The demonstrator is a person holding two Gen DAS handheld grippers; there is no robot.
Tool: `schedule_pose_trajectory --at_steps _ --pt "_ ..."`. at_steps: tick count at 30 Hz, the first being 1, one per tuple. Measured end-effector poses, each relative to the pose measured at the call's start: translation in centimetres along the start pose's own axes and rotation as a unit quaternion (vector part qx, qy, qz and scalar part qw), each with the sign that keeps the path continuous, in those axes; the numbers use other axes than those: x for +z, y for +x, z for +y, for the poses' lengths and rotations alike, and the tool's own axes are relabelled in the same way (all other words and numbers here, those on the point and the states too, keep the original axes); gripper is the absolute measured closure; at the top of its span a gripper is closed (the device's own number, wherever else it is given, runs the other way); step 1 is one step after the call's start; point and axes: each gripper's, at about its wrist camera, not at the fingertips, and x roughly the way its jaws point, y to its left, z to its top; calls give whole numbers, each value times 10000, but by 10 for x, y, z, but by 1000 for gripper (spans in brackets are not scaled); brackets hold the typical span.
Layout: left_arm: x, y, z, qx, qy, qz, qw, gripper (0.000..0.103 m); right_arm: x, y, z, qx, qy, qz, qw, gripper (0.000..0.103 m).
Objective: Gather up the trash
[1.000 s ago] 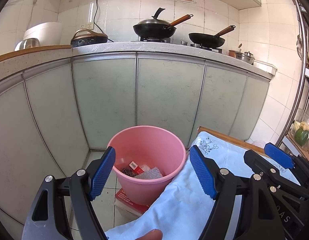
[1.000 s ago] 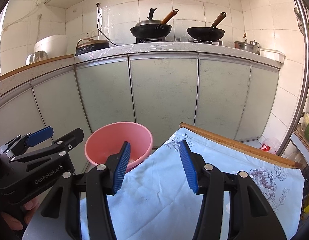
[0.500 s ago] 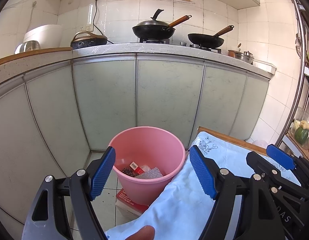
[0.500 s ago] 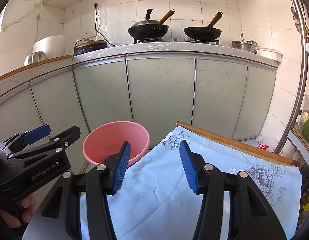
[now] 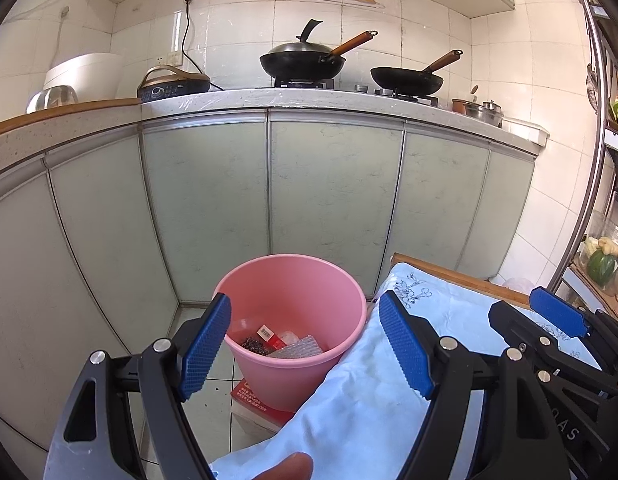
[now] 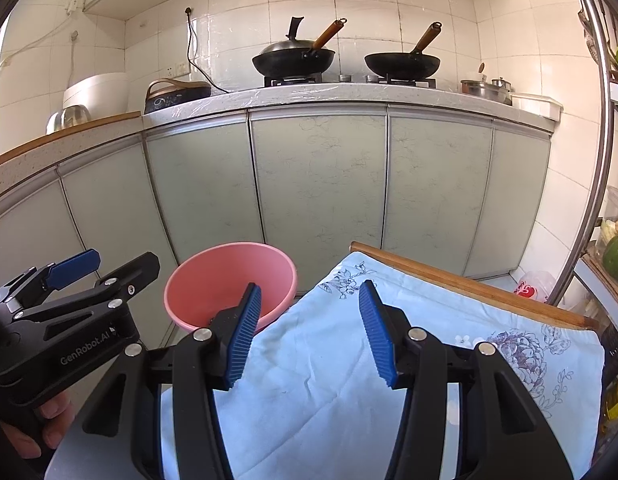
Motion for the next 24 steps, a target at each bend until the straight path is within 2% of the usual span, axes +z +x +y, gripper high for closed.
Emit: schedule_pose_trajectory --at_steps 24 --pt "0 2 -3 -15 50 41 10000 28 -2 2 -3 -15 -2 31 10000 51"
